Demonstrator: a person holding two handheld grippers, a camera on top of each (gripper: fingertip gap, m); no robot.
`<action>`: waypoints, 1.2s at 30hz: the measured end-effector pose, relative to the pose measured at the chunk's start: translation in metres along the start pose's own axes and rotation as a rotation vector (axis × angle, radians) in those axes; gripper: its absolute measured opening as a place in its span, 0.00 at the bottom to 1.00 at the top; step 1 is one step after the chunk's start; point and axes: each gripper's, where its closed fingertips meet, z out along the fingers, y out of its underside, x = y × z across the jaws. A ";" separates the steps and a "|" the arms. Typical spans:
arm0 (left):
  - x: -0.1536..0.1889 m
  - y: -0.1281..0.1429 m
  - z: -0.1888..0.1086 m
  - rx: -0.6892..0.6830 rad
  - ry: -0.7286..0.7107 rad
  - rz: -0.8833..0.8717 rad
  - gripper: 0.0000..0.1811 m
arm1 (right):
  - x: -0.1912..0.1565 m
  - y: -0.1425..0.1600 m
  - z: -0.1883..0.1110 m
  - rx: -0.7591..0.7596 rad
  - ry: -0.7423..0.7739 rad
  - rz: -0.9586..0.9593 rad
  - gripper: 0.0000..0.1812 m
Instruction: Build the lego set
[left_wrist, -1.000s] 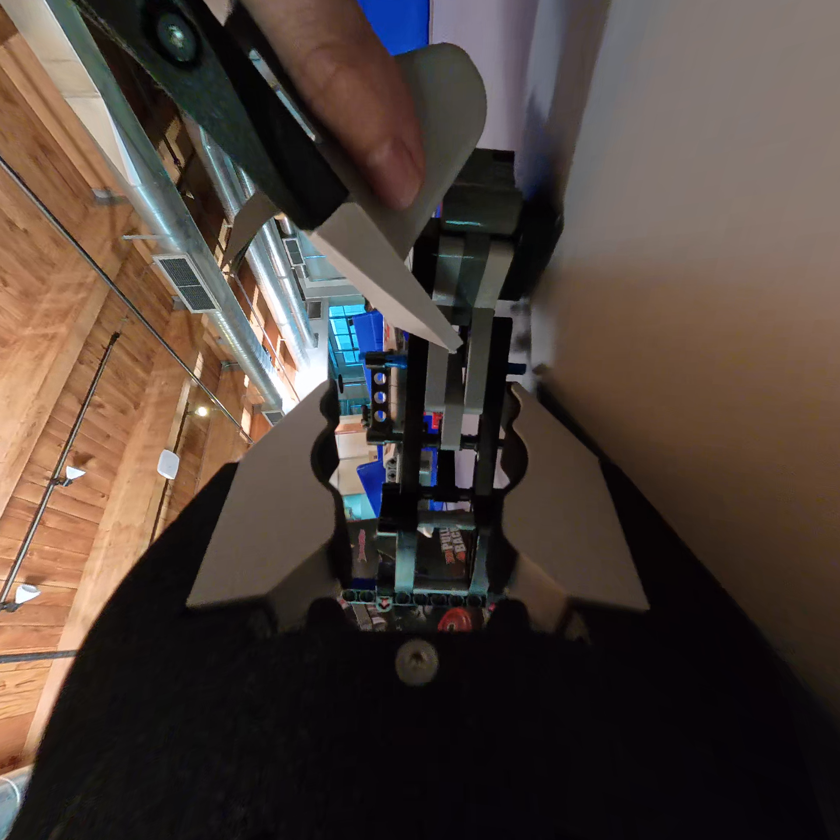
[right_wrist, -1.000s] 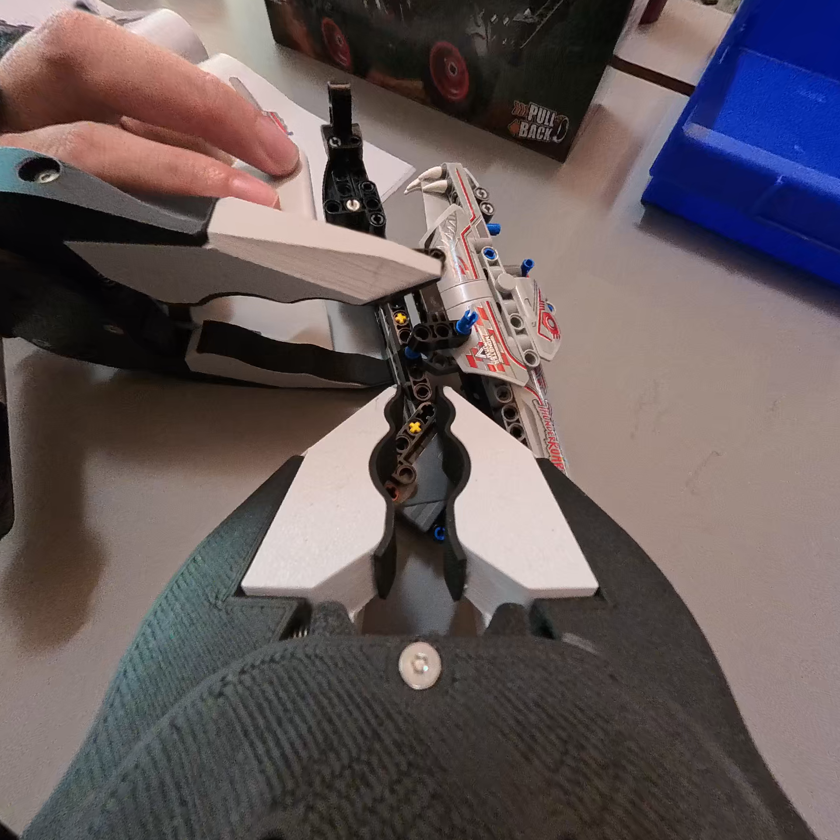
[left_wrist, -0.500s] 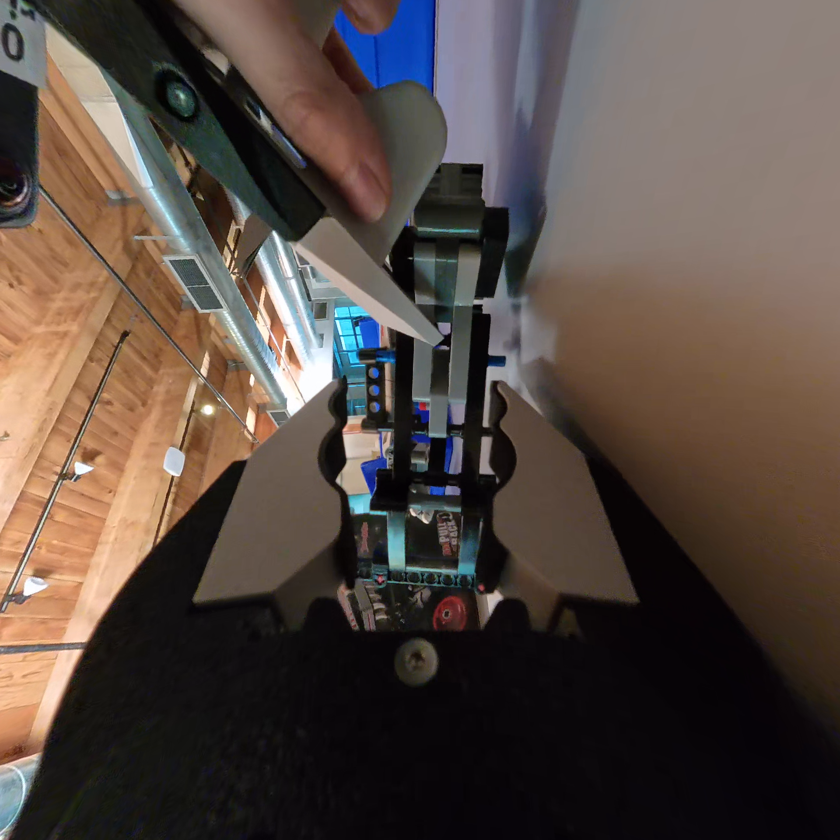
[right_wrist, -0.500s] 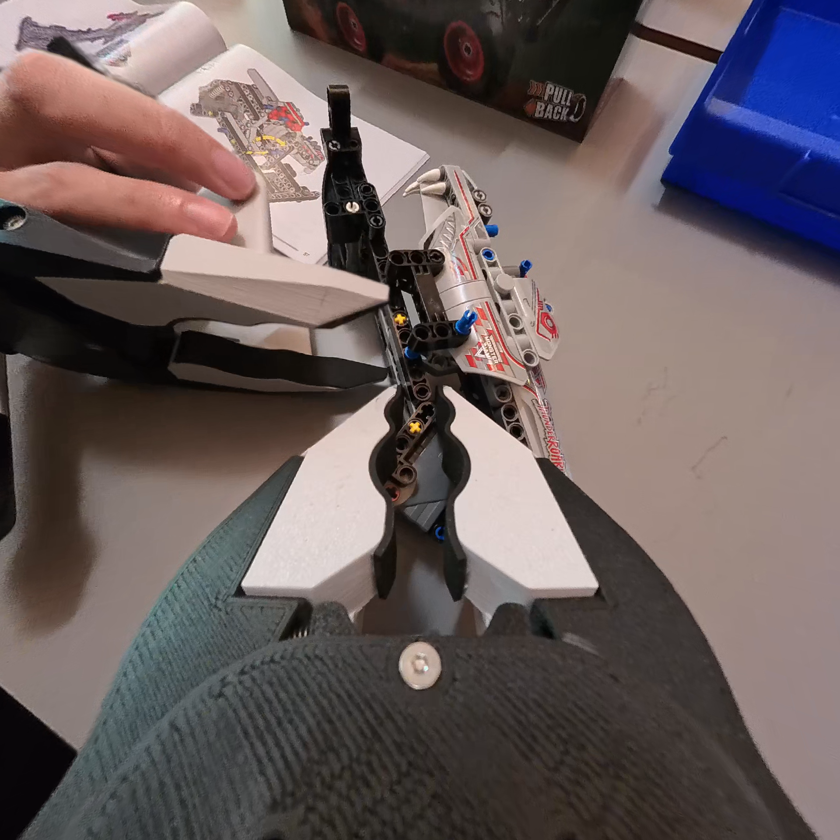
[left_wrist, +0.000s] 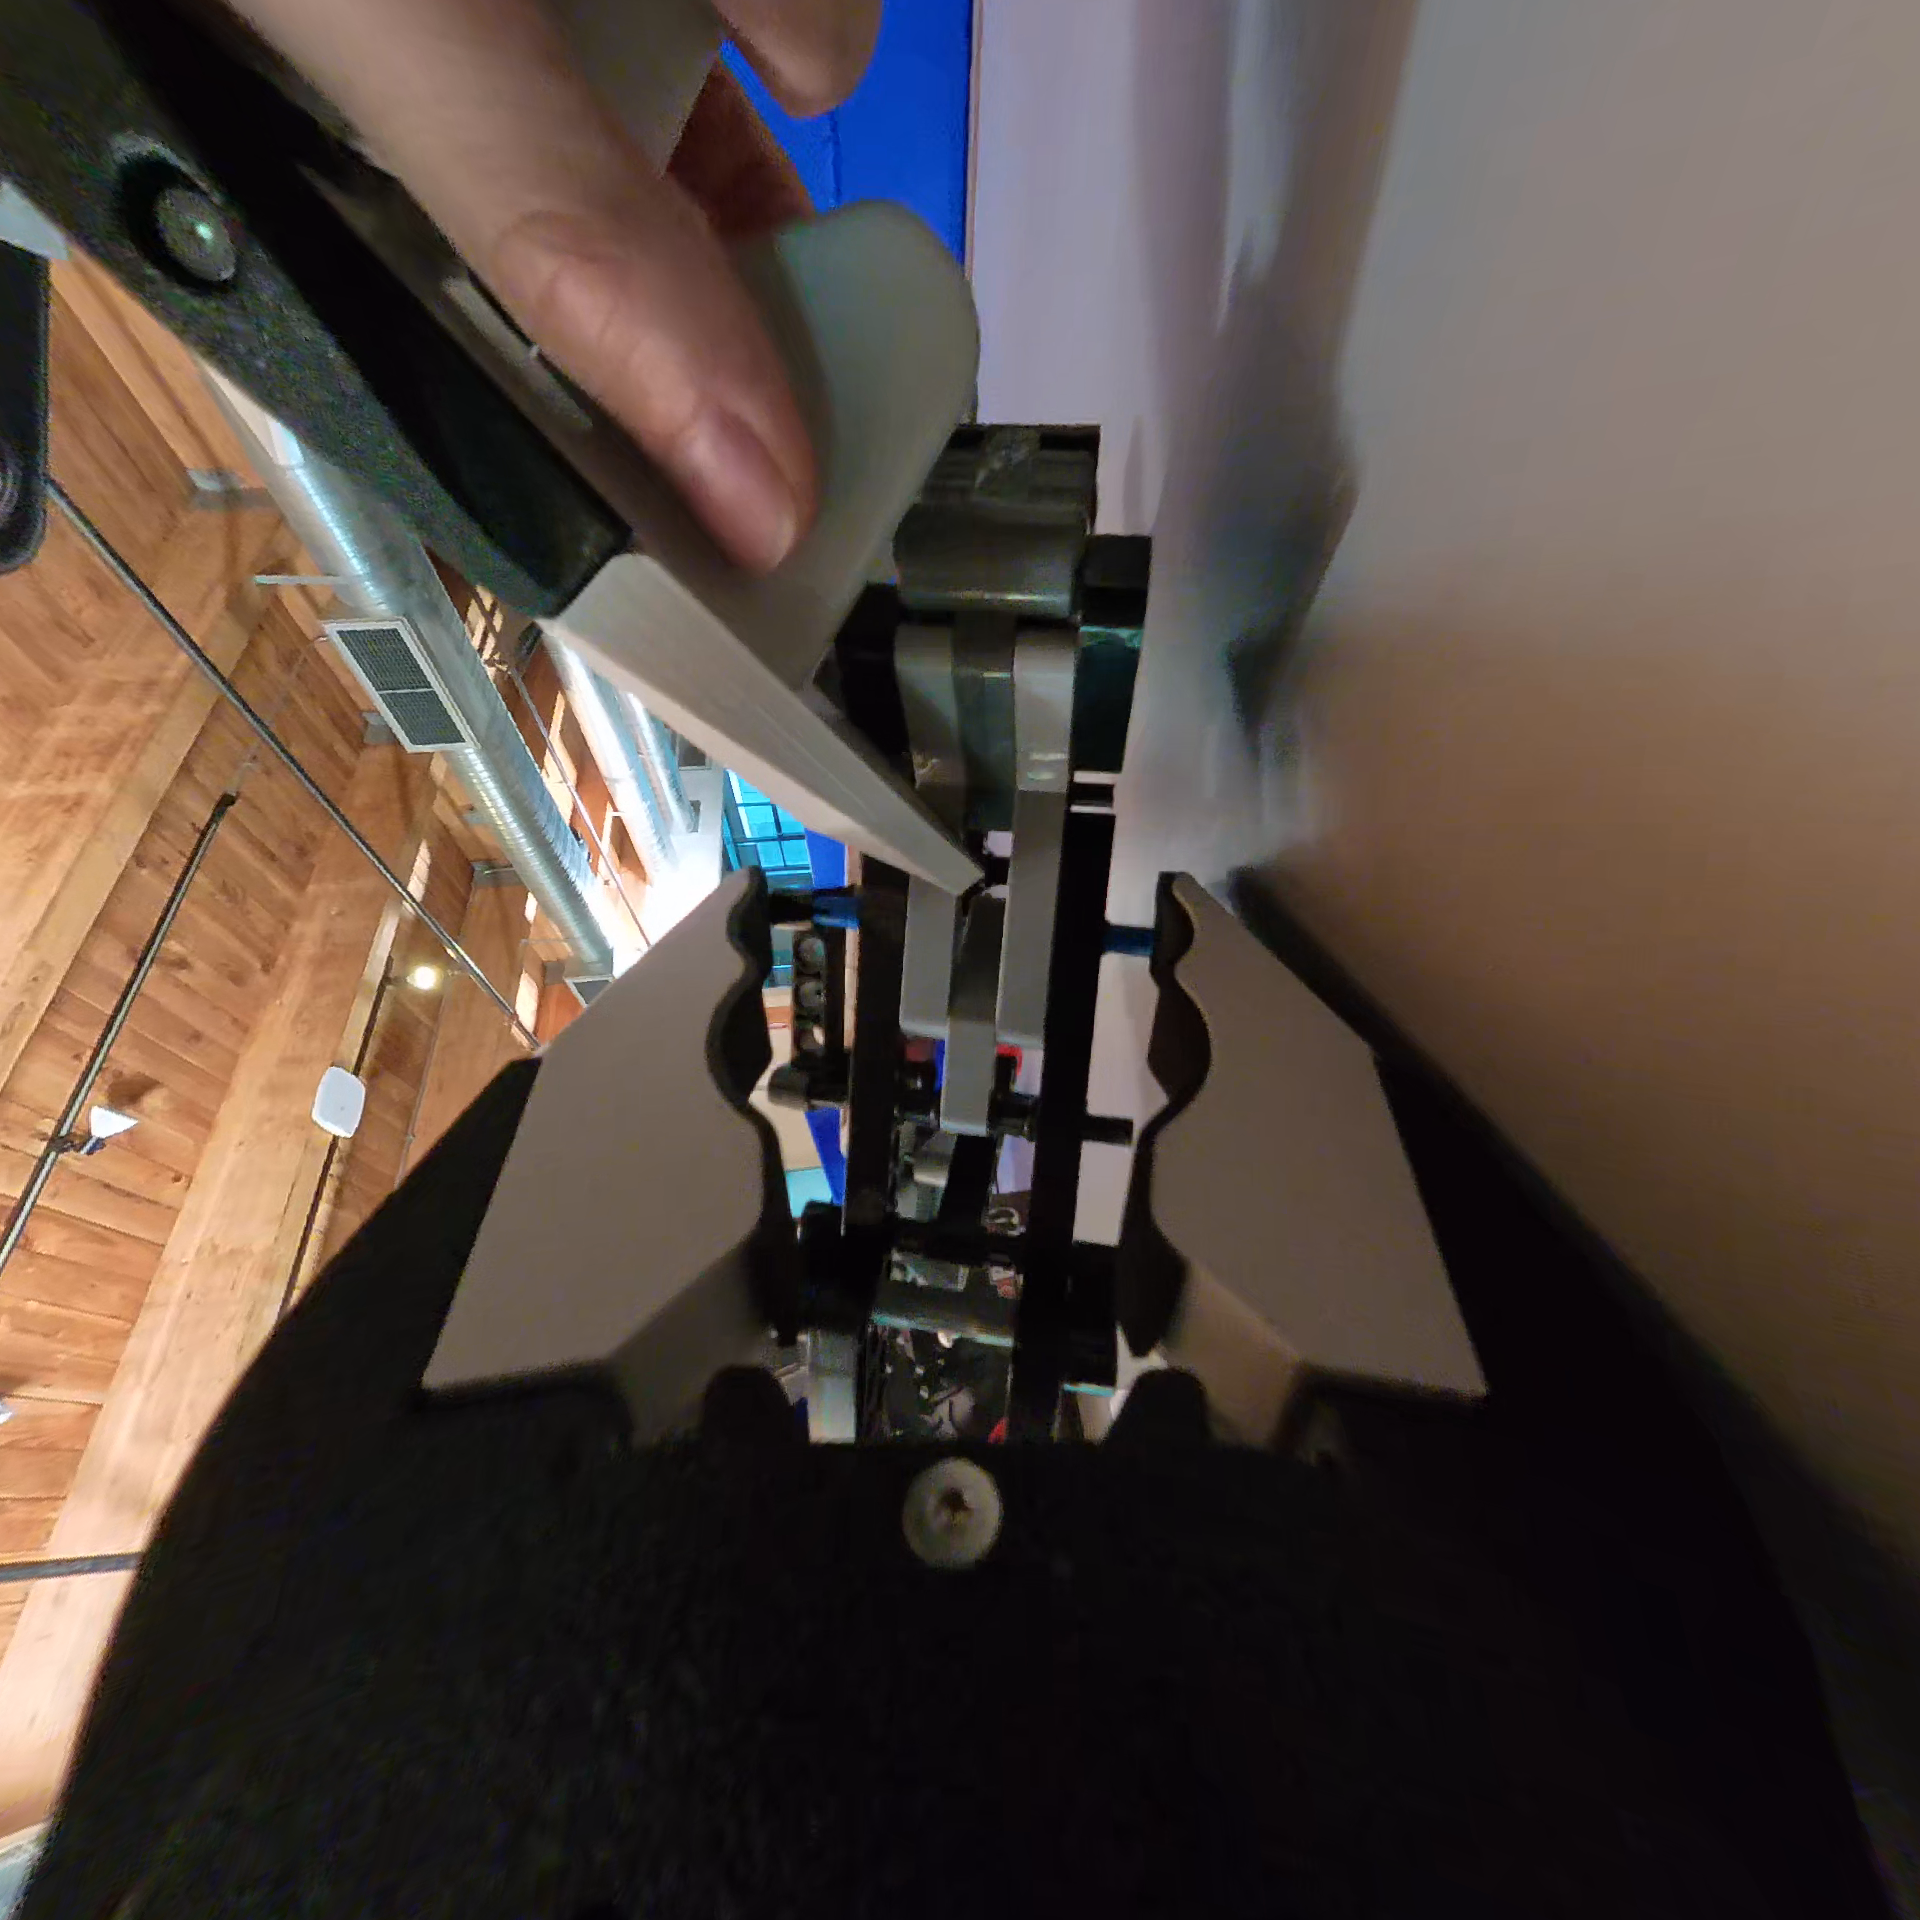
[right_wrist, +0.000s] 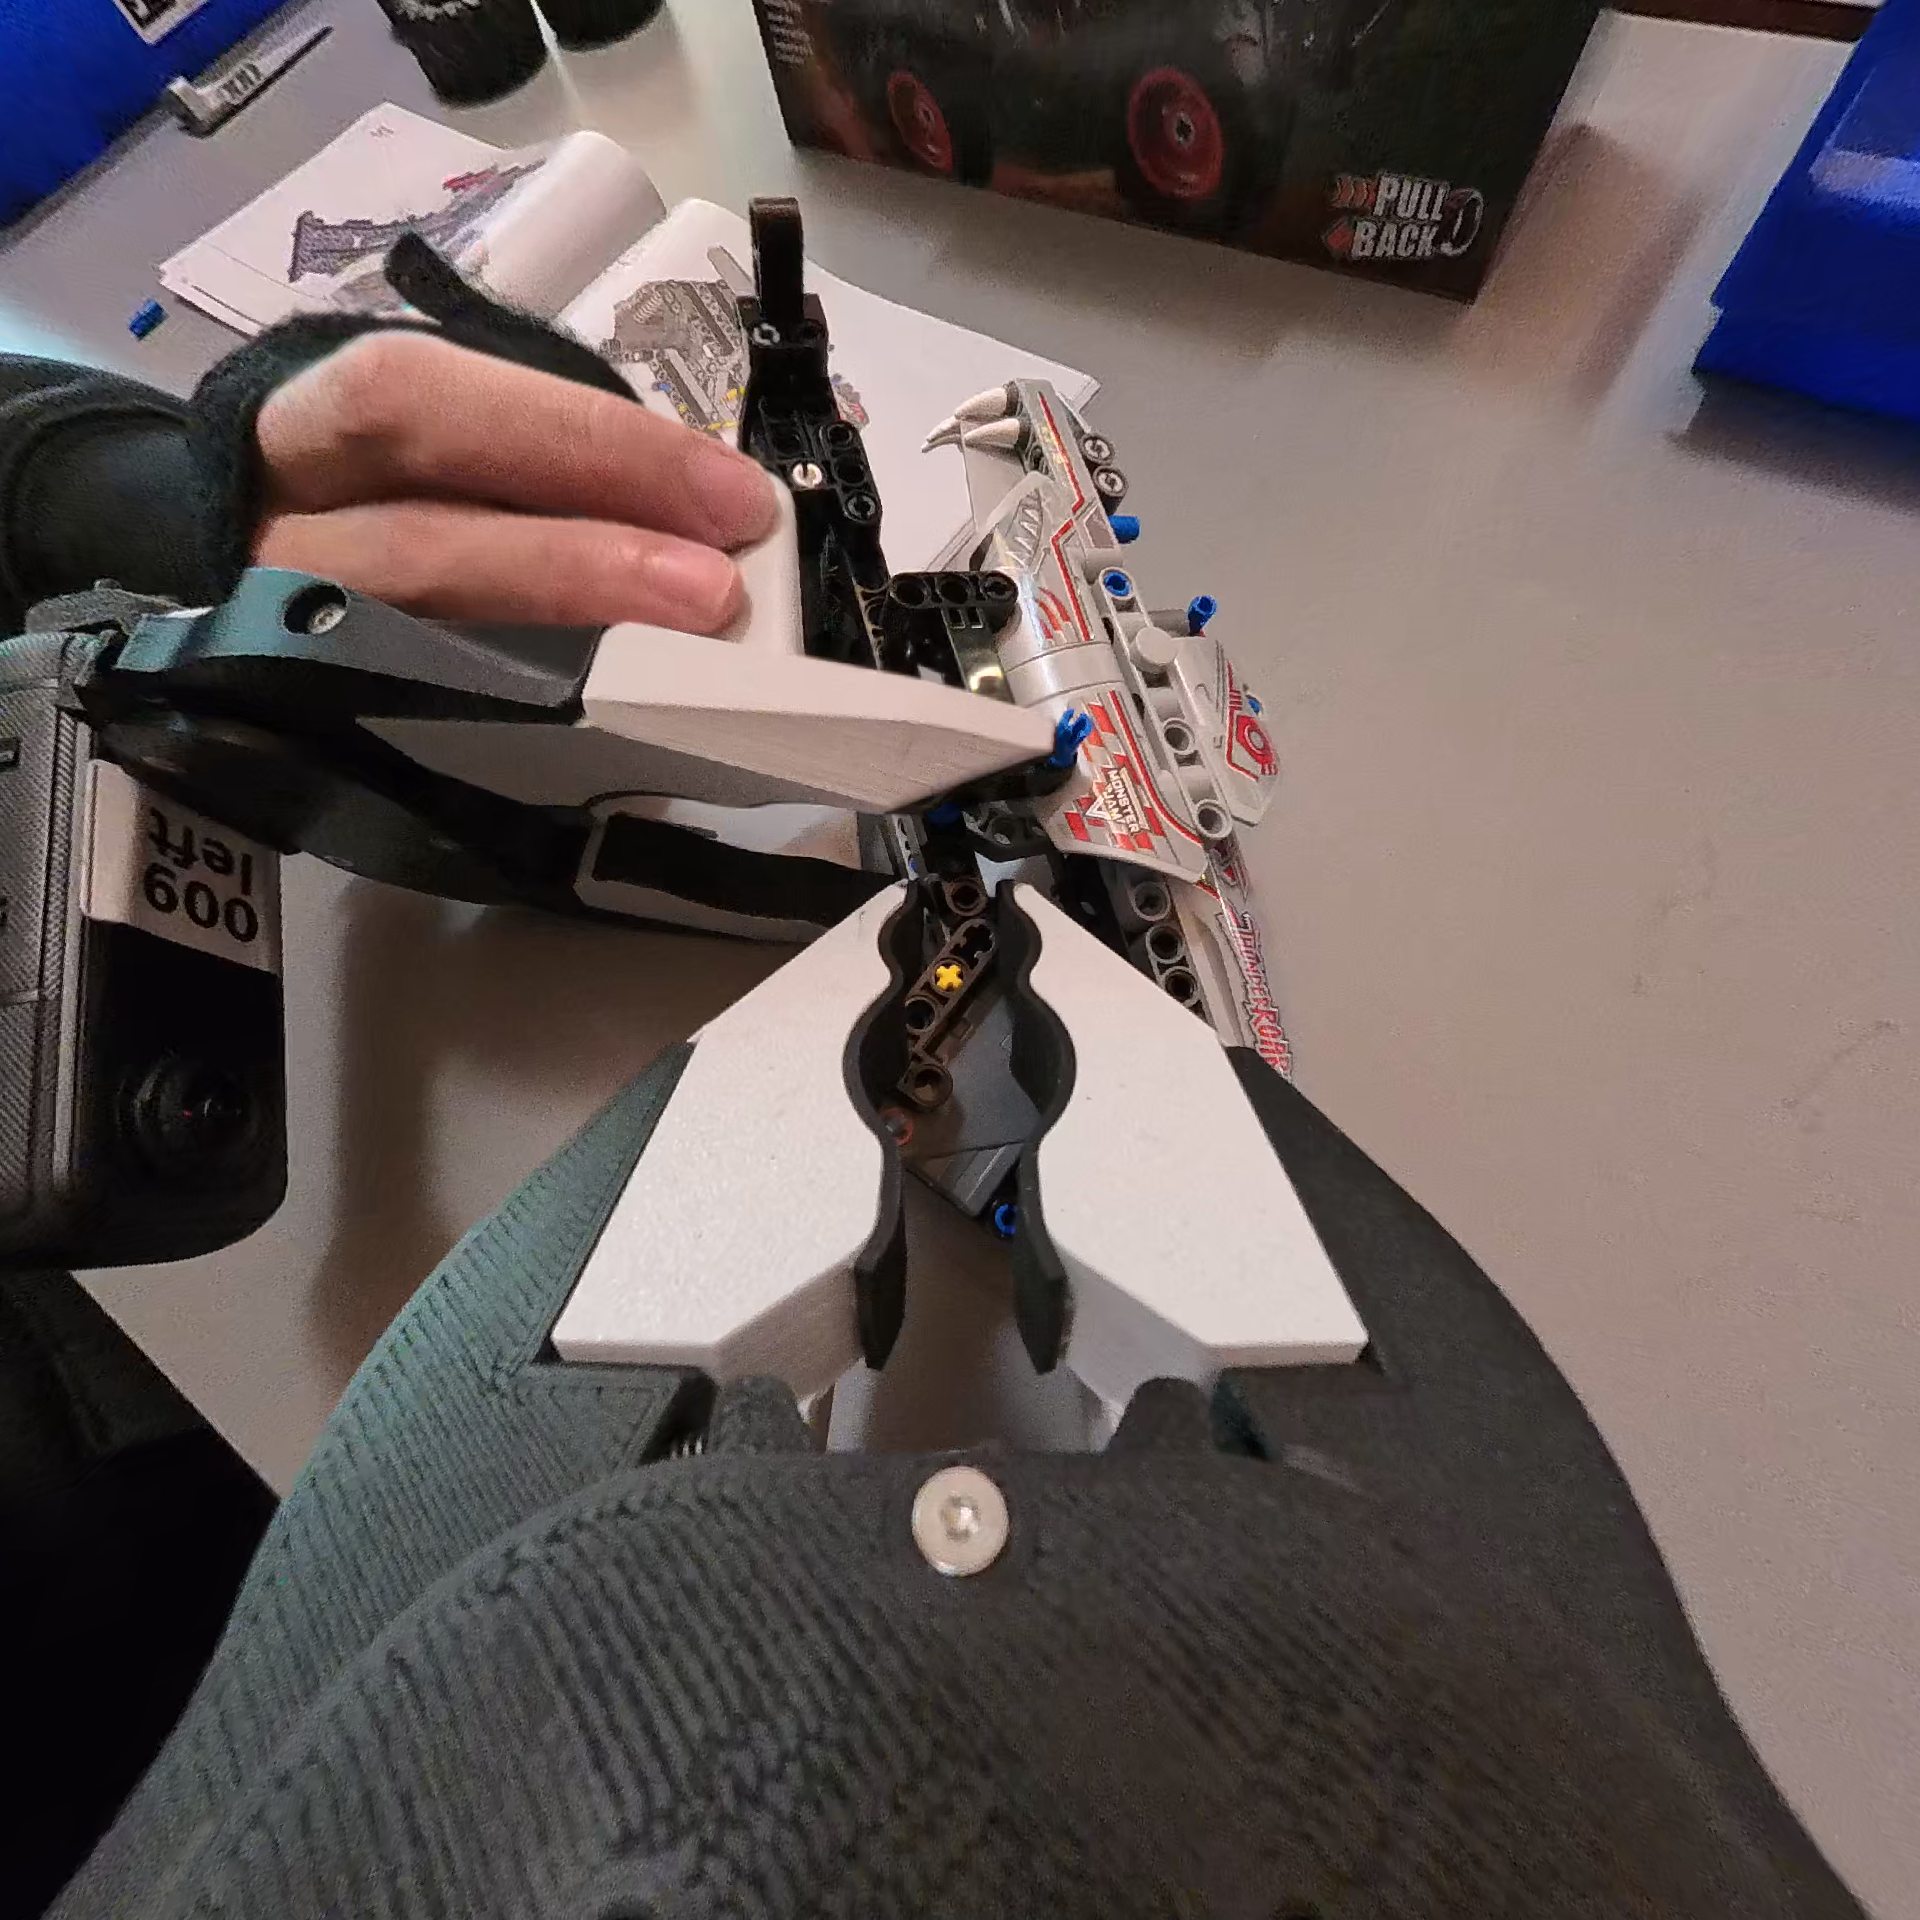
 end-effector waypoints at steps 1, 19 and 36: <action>0.001 0.000 0.000 0.002 0.008 -0.005 0.39 | 0.000 0.001 0.001 -0.005 0.001 0.007 0.07; 0.003 0.000 -0.001 0.039 0.000 -0.010 0.38 | -0.002 -0.001 0.002 0.008 -0.016 0.034 0.06; 0.002 0.025 -0.008 -0.053 0.052 -0.300 0.46 | 0.003 -0.002 0.001 0.063 -0.058 0.099 0.05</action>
